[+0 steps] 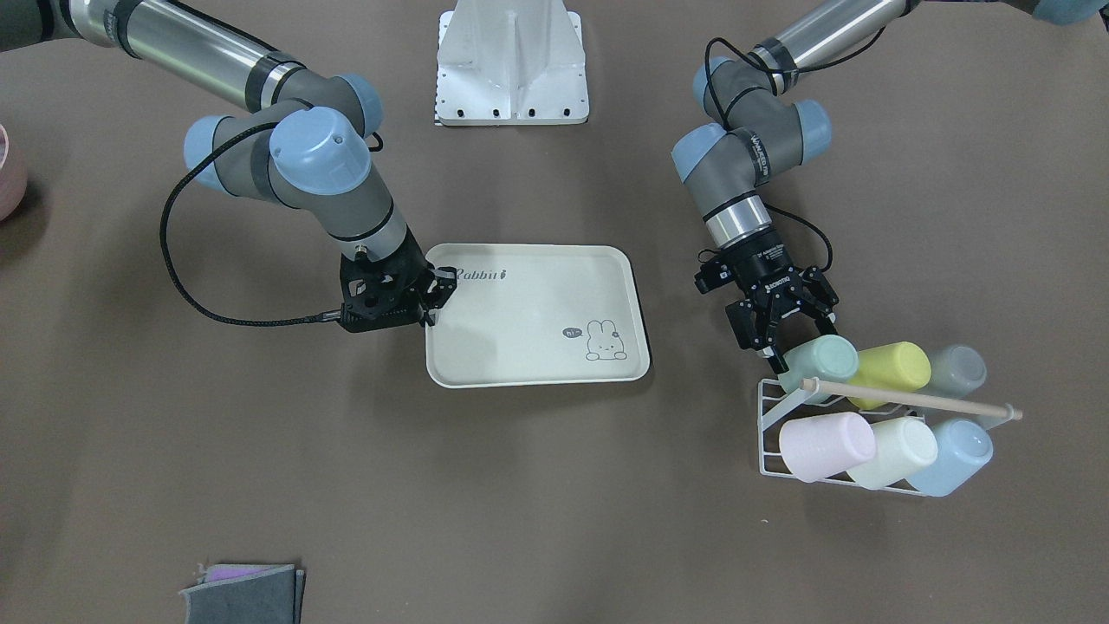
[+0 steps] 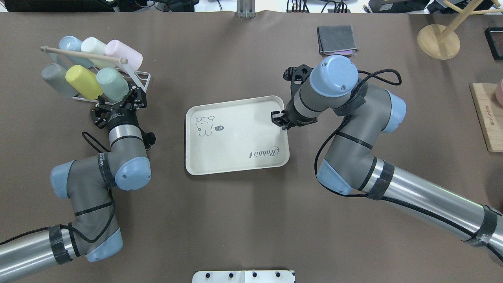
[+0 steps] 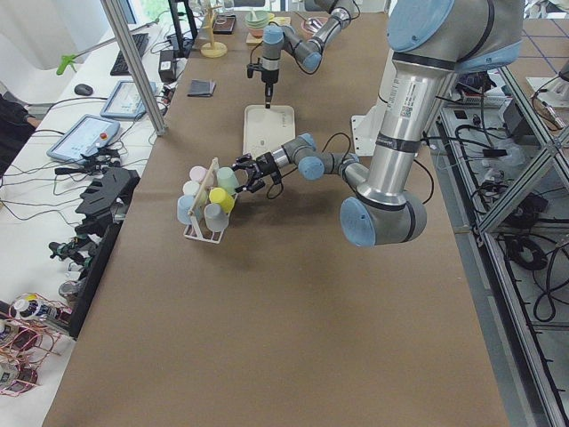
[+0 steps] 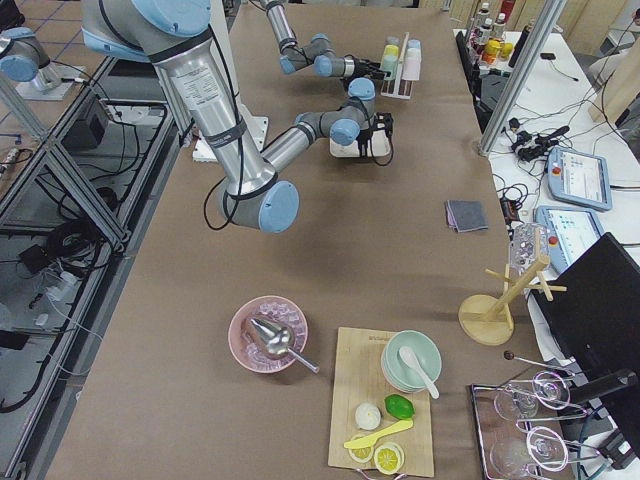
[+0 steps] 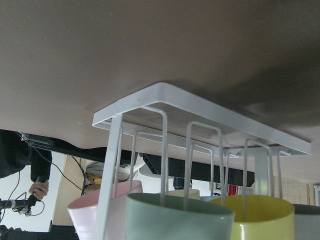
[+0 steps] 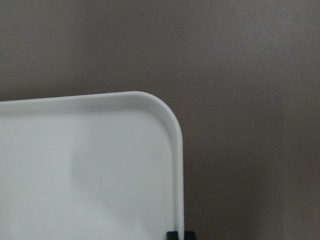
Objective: Pick up and place green cup on tray
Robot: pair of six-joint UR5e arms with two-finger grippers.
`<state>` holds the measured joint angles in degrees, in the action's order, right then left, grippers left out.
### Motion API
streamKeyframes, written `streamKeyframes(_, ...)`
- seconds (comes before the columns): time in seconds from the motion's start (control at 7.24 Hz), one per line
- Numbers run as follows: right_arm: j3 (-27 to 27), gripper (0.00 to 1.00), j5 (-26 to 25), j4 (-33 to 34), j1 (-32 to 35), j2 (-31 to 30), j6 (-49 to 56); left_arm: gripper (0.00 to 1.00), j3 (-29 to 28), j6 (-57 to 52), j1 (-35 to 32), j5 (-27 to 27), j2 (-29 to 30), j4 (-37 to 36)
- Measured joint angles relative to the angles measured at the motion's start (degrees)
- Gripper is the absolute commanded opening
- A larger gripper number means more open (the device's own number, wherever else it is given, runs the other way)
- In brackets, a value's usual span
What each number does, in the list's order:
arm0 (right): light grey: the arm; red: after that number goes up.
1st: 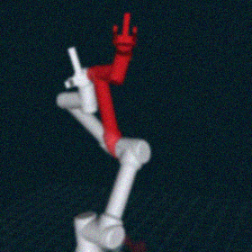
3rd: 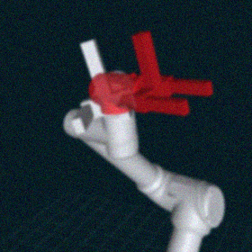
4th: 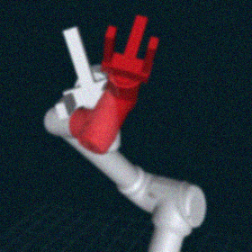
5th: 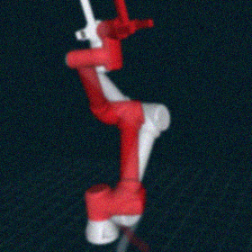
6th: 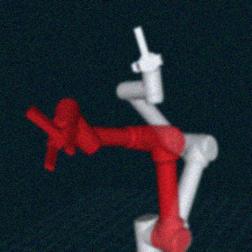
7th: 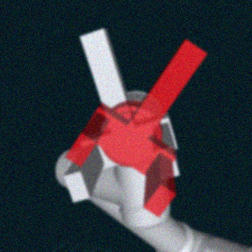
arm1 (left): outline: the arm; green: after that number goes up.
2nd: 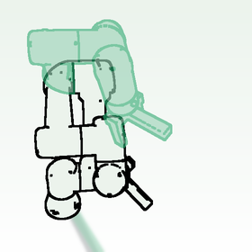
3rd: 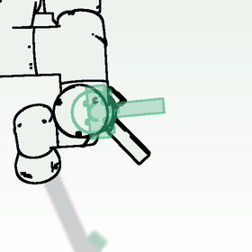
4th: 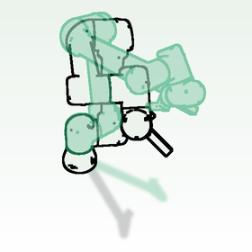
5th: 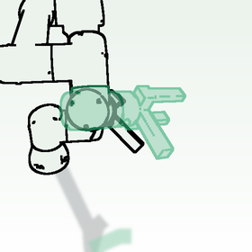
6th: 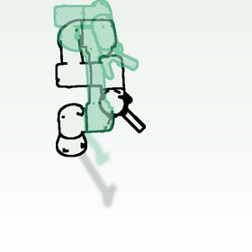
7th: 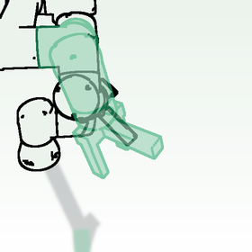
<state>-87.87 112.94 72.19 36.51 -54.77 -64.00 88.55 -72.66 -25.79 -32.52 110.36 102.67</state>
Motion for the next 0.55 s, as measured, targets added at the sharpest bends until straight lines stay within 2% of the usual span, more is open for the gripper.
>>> streamKeyframes(0.28, 0.3, 0.0, -0.1, -0.1, -0.8, -0.3, -0.1, 0.99, -4.1, -4.0, -1.4, 0.0, 1.0, 6.0)
streamKeyframes(0.55, 0.4, 0.0, -0.1, -0.1, -1.2, -0.9, 0.0, 0.99, -5.7, -6.8, -2.5, 0.1, 2.2, 8.2)
